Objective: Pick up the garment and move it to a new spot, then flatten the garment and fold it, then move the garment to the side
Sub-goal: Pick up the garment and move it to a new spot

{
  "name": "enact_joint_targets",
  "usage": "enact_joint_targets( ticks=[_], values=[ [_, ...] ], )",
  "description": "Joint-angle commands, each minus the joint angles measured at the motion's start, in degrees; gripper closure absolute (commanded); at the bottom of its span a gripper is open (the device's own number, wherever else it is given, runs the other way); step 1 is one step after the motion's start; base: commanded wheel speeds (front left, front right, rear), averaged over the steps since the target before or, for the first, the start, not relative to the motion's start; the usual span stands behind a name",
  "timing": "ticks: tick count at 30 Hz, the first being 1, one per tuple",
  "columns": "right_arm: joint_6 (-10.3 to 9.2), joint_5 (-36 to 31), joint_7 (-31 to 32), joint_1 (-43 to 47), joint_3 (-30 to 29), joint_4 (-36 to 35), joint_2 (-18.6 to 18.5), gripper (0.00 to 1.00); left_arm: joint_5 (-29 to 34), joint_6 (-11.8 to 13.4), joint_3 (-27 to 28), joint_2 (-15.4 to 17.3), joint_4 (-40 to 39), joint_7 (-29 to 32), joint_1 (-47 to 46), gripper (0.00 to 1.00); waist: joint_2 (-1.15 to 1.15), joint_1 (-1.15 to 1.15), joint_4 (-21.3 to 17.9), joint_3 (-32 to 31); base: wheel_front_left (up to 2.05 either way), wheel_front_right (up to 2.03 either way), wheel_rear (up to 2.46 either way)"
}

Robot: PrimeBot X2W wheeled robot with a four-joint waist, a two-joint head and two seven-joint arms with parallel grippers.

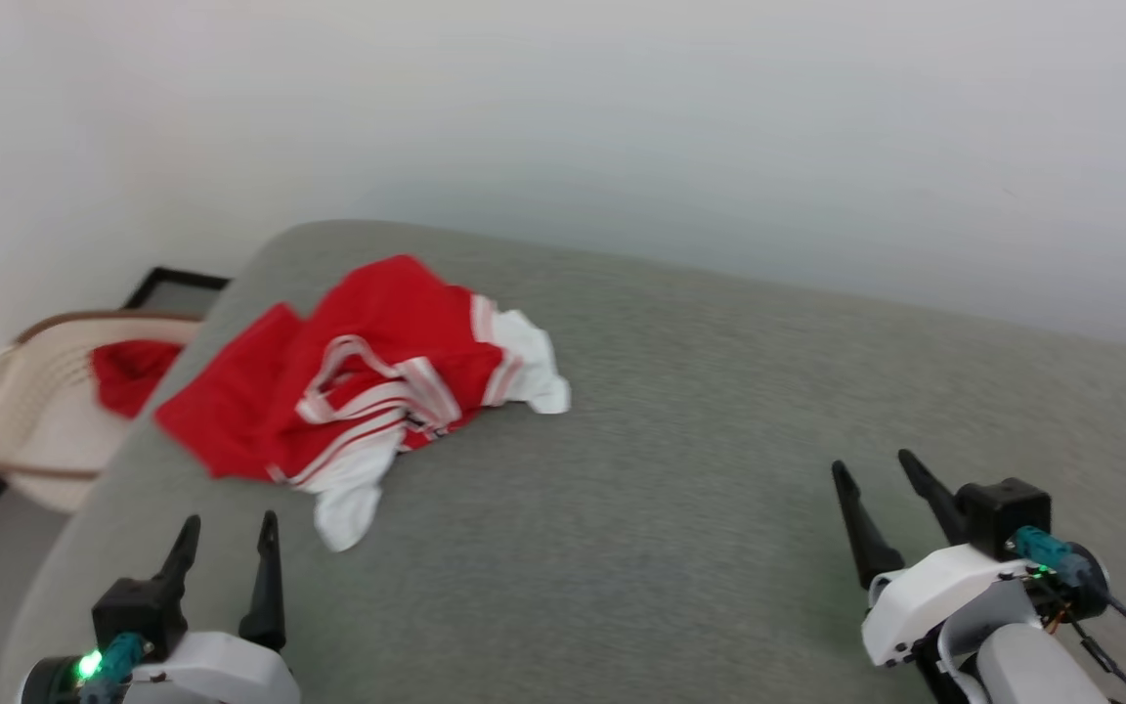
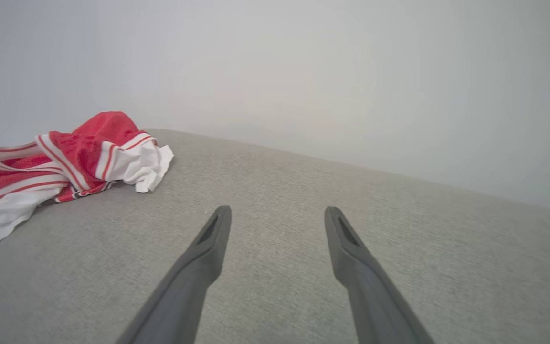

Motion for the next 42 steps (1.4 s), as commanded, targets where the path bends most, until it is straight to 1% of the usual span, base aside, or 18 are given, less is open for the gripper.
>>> enact_joint_targets(
  ticks=[1, 6, 8, 14, 19, 23, 27, 30, 33, 37, 38, 40, 42],
  values=[
    [0.01, 0.1, -0.1, 0.0, 0.6, 0.2, 0.2, 0.00, 0.1, 0.3, 0.2, 0.3, 0.0, 0.0, 0.8, 0.00, 0.00, 0.00, 6.4, -1.3, 0.00, 0.00, 0.00],
    [0.01, 1.6, -0.2, 0.0, 3.0, 0.9, 0.4, 0.00, -0.2, 0.8, 0.4, 0.4, 0.2, 0.0, 0.9, 0.00, 0.00, 0.00, 12.1, -1.9, 0.00, 0.00, 0.00],
    [0.01, 1.9, -0.1, -1.4, 4.9, 0.9, 0.8, 0.00, -0.8, 1.4, 1.4, 0.5, -0.4, 0.0, 1.7, 0.00, 0.00, 0.00, 12.9, -1.2, 0.00, 0.00, 0.00],
    [0.00, 3.7, 0.3, -5.5, 10.5, 2.5, 1.2, 0.00, -2.6, 3.2, 4.5, -0.6, -4.1, 0.0, 4.3, 0.00, 0.00, 0.00, 14.5, 1.0, 0.00, 0.00, 0.00],
    [0.00, 5.4, 0.1, -9.1, 15.6, 4.6, 1.5, 0.00, -3.6, 4.1, 6.9, -1.8, -7.4, 0.0, 7.2, 0.00, 0.00, 0.00, 15.1, 2.0, 0.00, 0.00, 0.00],
    [0.00, 7.3, -0.1, -11.2, 18.7, 6.2, 1.5, 0.00, -3.9, 4.3, 8.0, -2.6, -9.4, 0.0, 8.9, 0.00, 0.00, 0.00, 15.3, 2.5, 0.00, 0.00, 0.00],
    [0.00, 8.7, -0.4, -12.3, 20.3, 7.3, 1.2, 0.00, -3.7, 3.8, 8.3, -2.8, -10.2, 0.0, 9.7, 0.00, 0.00, 0.00, 15.2, 2.6, 0.00, 0.00, 0.00],
    [0.00, 9.6, -0.5, -12.0, 20.3, 7.5, 0.6, 0.00, -2.9, 2.6, 7.4, -2.0, -9.8, 0.0, 8.4, 0.00, 0.00, 0.00, 14.9, 2.6, 0.00, 0.00, 0.00],
    [0.00, 9.7, -0.5, -10.5, 19.1, 7.0, 0.0, 0.00, -1.6, 1.0, 5.0, -0.3, -8.7, 0.0, 5.7, 0.00, 0.00, 0.00, 14.5, 2.9, 0.00, 0.00, 0.00],
    [0.00, 8.1, -0.6, -8.1, 15.7, 5.0, -1.1, 0.00, -0.7, -1.0, 1.1, 2.5, -5.5, 1.3, -1.4, 0.00, 0.00, 0.00, 13.6, 3.6, 0.00, 0.00, 0.00],
    [0.00, 7.5, -0.6, -7.4, 14.9, 4.4, -1.1, 0.00, -1.1, -1.3, 0.3, 3.2, -4.5, 1.6, -3.5, 0.00, 0.00, 0.00, 13.1, 3.9, 0.00, 0.00, 0.00],
    [0.01, 6.0, -0.6, -7.5, 14.6, 3.0, -0.6, 0.00, -1.6, -1.7, -0.5, 5.4, -2.6, 1.8, -7.4, 0.00, 0.00, 0.00, 10.1, 5.7, 0.00, 0.00, 0.00],
    [0.00, 5.0, -0.6, -8.1, 14.1, 2.1, -0.9, 0.00, -2.3, -2.0, -2.1, 6.9, -0.5, 1.9, -12.4, 0.00, 0.00, 0.00, 7.3, 7.5, 0.00, 0.00, 0.00]
  ],
)
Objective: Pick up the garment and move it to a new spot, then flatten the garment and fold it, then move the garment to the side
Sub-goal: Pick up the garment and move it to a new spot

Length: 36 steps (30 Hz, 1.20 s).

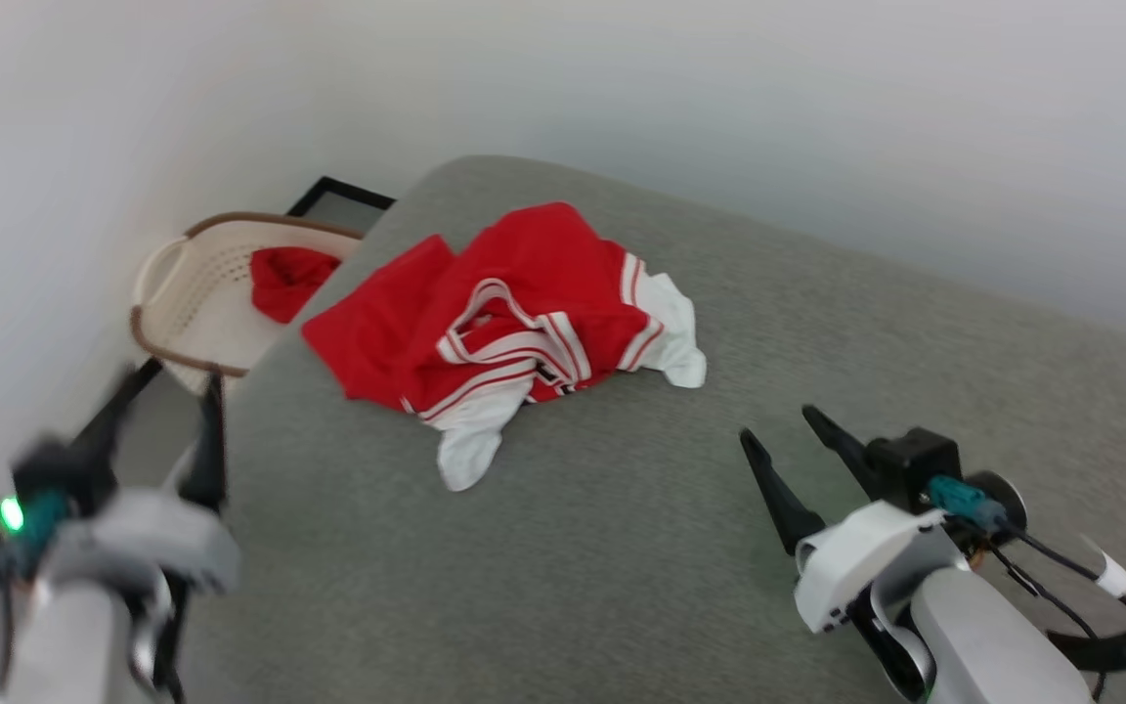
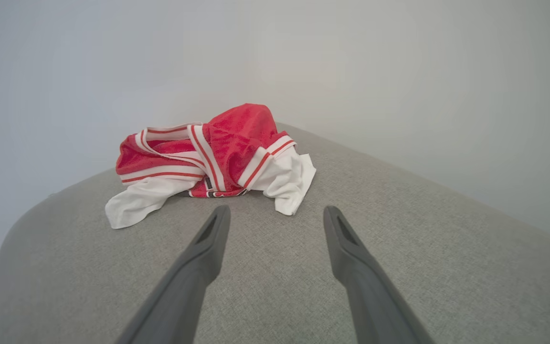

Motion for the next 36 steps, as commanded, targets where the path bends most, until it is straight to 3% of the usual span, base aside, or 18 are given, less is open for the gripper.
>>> enact_joint_targets(
  ticks=[1, 6, 12, 17, 22, 29, 36],
  values=[
    [-0.01, -0.7, -0.3, -0.7, -0.4, -0.5, -0.3, 0.00, 0.2, -0.3, -1.4, 1.6, 1.5, 0.1, -3.8, 0.00, 0.00, 0.00, -6.2, 4.4, 0.00, 0.00, 0.00],
    [-0.01, -2.2, -0.3, -2.1, -0.9, -1.7, 0.0, 0.00, -2.2, -0.4, -6.4, 6.2, 7.9, 0.6, -12.8, 0.00, 0.00, 0.00, -11.1, 7.5, 0.00, 0.00, 0.00],
    [-0.01, -3.3, -0.3, -3.5, -1.3, -2.8, 0.7, 0.00, -14.0, -0.4, -16.0, 12.0, 17.9, 4.6, -23.8, 0.00, 0.00, 0.00, -17.1, 11.2, 0.00, 0.00, 0.00],
    [-0.01, -4.3, -0.3, -4.1, -1.7, -4.1, 1.1, 0.00, -30.6, -0.4, -26.3, 17.1, 19.6, 15.8, -28.1, 0.00, 0.00, 0.00, -20.5, 13.7, 0.00, 0.00, 0.00],
    [-0.01, -5.2, -0.3, -5.1, -1.9, -5.4, 1.2, 0.00, -44.9, -0.4, -32.3, 21.8, 19.9, 28.3, -30.1, 0.00, 0.00, 0.00, -22.8, 16.2, 0.00, 0.00, 0.00],
    [-0.01, -6.4, 0.0, -7.2, -1.5, -7.0, 1.2, 0.00, -57.0, -0.4, -36.1, 23.9, 21.1, 38.2, -31.0, 0.00, 0.00, 0.00, -25.3, 19.9, 0.00, 0.00, 0.00],
    [-0.01, -7.6, 1.2, -8.8, -1.7, -9.6, 1.8, 0.00, -61.4, -0.4, -39.1, 23.6, 23.7, 39.9, -31.2, 0.00, 0.00, 0.00, -26.6, 22.1, 0.00, 0.00, 0.00]
  ],
)
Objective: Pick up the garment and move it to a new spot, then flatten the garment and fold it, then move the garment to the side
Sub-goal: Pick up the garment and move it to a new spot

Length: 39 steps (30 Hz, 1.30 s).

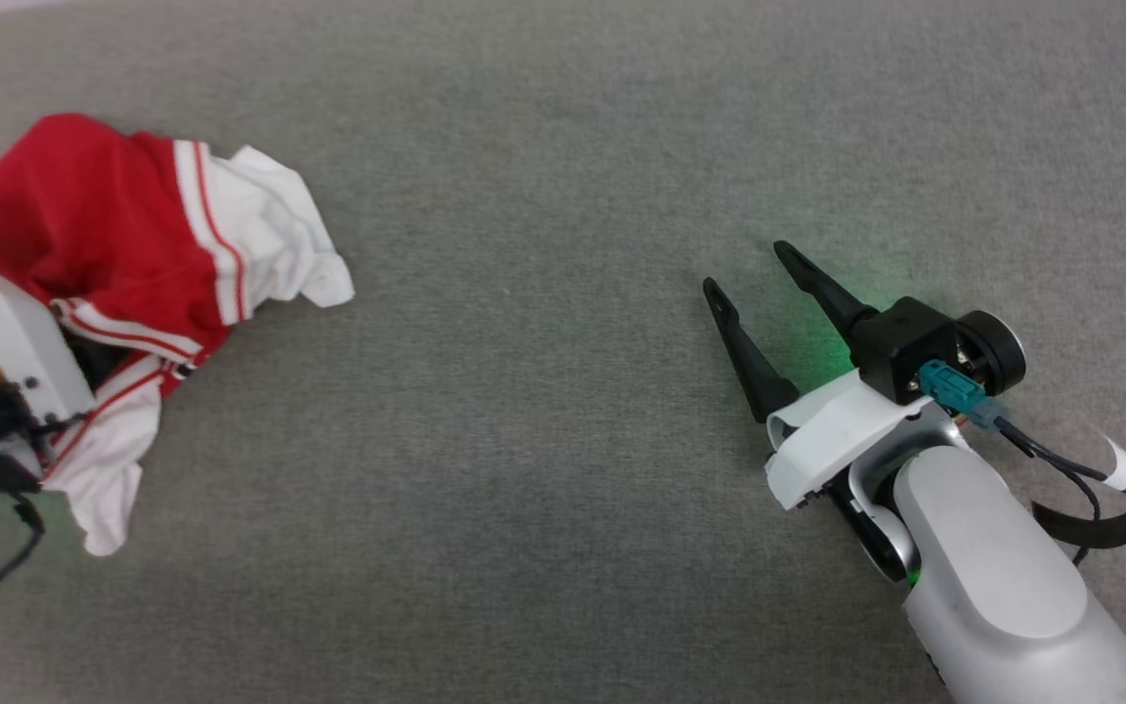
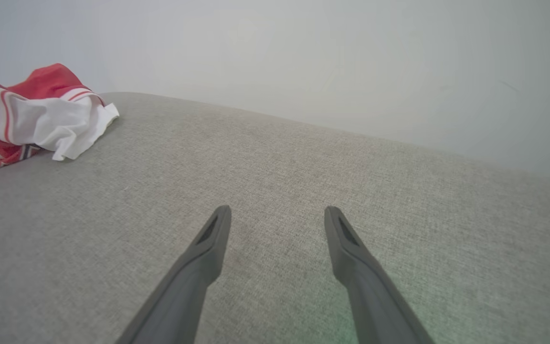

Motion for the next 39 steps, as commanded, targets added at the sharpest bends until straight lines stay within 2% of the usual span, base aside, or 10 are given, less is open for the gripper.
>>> enact_joint_targets(
  ticks=[1, 5, 6, 9, 10, 17, 25, 33, 39],
  values=[
    [-0.04, -0.4, 0.1, -0.5, 0.1, -0.5, 0.2, 0.00, -1.0, 0.1, -1.0, -1.5, 0.7, 0.5, 0.9, 0.00, 0.00, 0.00, -1.5, 1.6, 0.00, 0.00, 0.00],
    [-0.04, -0.9, 0.9, -0.6, 0.3, -2.3, 0.1, 0.00, -3.2, 0.1, -2.5, -3.2, 1.2, 1.2, 1.4, 0.00, 0.00, 0.00, -1.4, 1.9, 0.00, 0.00, 0.00],
    [-0.04, -1.1, 1.1, -0.6, 0.2, -2.7, 0.1, 0.00, -3.7, 0.1, -2.9, -3.3, 1.0, 1.1, 1.6, 0.03, 0.00, 0.00, -1.3, 1.8, 0.00, 0.00, 0.00],
    [-0.04, -1.3, 1.5, -0.2, 0.1, -3.8, 0.0, 0.00, -5.0, 0.0, -3.9, -3.5, -0.3, 0.2, 2.1, 0.91, 0.00, 0.00, -1.0, 1.4, 0.00, 0.00, 0.00],
    [-0.04, -1.4, 1.5, 0.1, 0.0, -4.0, 0.0, 0.00, -5.0, -0.1, -4.3, -3.3, -0.8, -0.7, 2.2, 1.00, 0.00, 0.00, -0.9, 1.1, 0.00, 0.00, 0.00],
    [-0.04, -0.7, 1.5, 2.4, -0.9, -4.3, -0.4, 0.00, -4.3, -0.1, -4.6, -0.6, -2.1, -10.5, -0.1, 1.00, 0.00, 0.00, 0.4, -2.7, 0.00, 0.00, 0.00],
    [-0.04, 1.0, 0.5, 6.4, -4.3, -3.8, 0.2, 0.00, -5.4, 0.0, -6.9, 1.3, -9.5, -18.2, -2.3, 1.00, 0.00, 0.00, 1.4, -7.8, 0.00, 0.00, 0.00],
    [-0.04, 2.2, -0.7, 10.0, -8.9, -4.7, 1.4, 0.00, -5.9, 0.0, -12.8, 1.2, -21.7, -16.9, -6.5, 1.00, 0.00, 0.00, -1.5, -10.8, 0.00, 0.00, 0.00],
    [-0.04, 2.5, -1.2, 12.0, -13.1, -6.8, 2.5, 0.00, -5.4, 0.0, -18.0, -3.4, -27.2, -14.5, -11.5, 1.00, 0.00, 0.00, -6.4, -10.3, 0.00, 0.00, 0.00]
  ],
)
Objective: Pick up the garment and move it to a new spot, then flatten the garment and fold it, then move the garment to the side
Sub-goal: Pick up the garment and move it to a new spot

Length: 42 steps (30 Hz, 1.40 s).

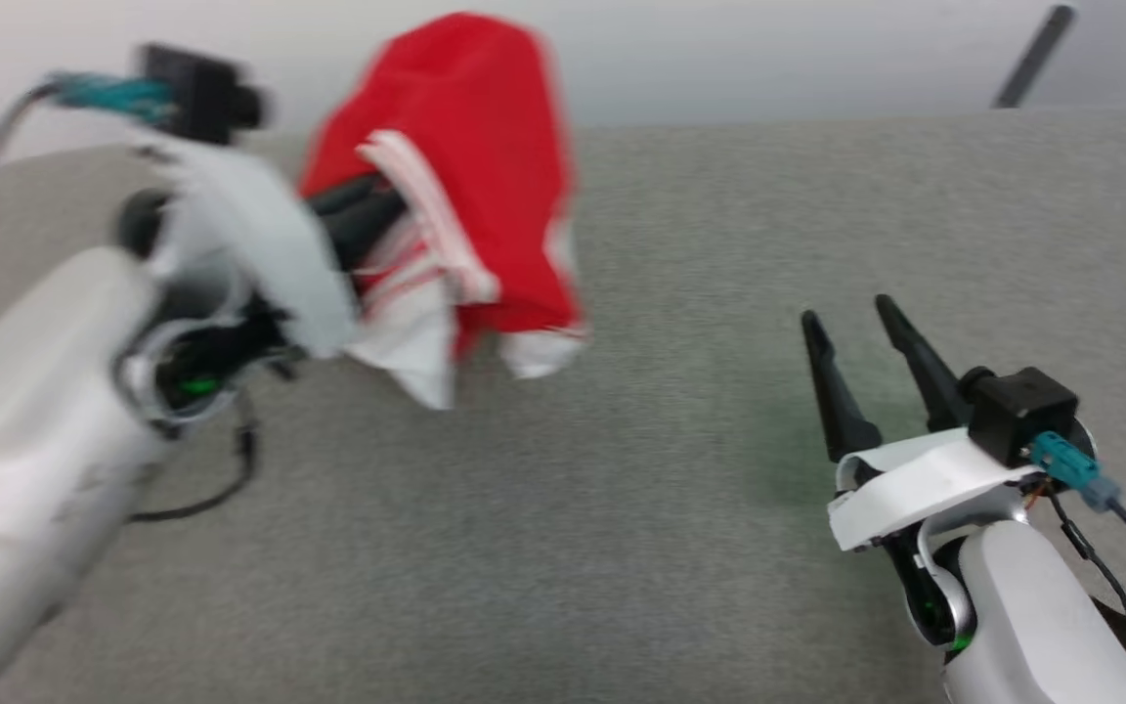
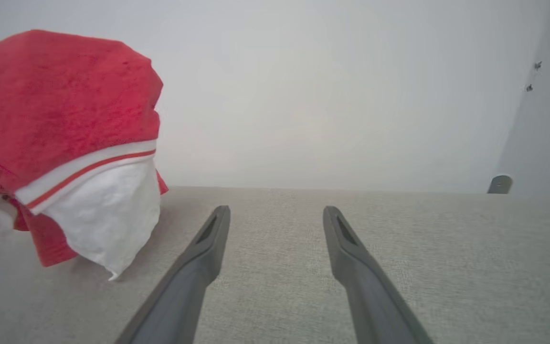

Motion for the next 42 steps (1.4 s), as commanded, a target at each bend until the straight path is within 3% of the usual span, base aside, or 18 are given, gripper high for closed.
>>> enact_joint_targets(
  ticks=[1, 6, 15, 18, 25, 29, 37, 42],
  values=[
    [-0.04, 0.2, -0.3, 1.1, -1.0, -0.6, 0.4, 0.00, 0.7, -0.1, -1.3, -1.4, -0.4, 0.3, -1.3, 1.00, 0.00, 0.00, -3.9, 0.7, 0.00, 0.00, 0.00],
    [-0.04, 0.3, -0.5, 1.8, -2.9, -2.0, 1.0, 0.00, 4.4, -0.1, -6.1, -5.2, -0.5, 0.8, -5.6, 1.00, 0.00, 0.00, -8.1, 2.2, 0.00, 0.00, 0.00],
    [-0.04, 1.4, -0.5, 2.0, -4.3, -5.2, 1.8, 0.00, 0.5, -0.1, -7.6, -13.1, 4.2, -1.5, -11.4, 1.00, 0.00, 0.00, -15.6, 6.9, 0.00, 0.00, 0.00],
    [-0.04, 2.9, -0.5, 1.6, -3.5, -6.0, 1.9, 0.00, -0.1, -0.1, -9.3, -12.3, 6.2, -1.0, -11.0, 1.00, 0.00, 0.00, -17.2, 8.0, 0.00, 0.00, 0.00],
    [-0.04, 4.7, -0.5, 1.6, -2.8, -7.0, 1.9, 0.00, 1.4, -0.1, -15.4, -5.9, 12.1, 1.2, -9.4, 1.00, 0.00, 0.00, -18.5, 9.0, 0.00, 0.00, 0.00],
    [-0.04, 5.0, -0.5, 1.3, -3.1, -7.0, 1.9, 0.00, 5.3, -0.1, -18.8, -3.0, 13.2, 4.2, -9.3, 1.00, 0.00, 0.00, -18.2, 9.2, 0.00, 0.00, 0.00],
    [-0.04, 5.7, -0.5, -0.6, -1.5, -7.7, 1.9, 0.00, 15.0, 0.0, -20.6, -2.5, 13.8, 11.1, -7.0, 1.00, 0.00, 0.00, -18.4, 11.3, 0.00, 0.00, 0.00],
    [-0.04, 6.6, -0.5, -1.7, 0.0, -8.1, 1.9, 0.00, 17.2, 0.0, -21.4, -2.7, 15.4, 14.4, -4.3, 1.00, 0.00, 0.00, -19.9, 12.9, 0.00, 0.00, 0.00]
  ],
)
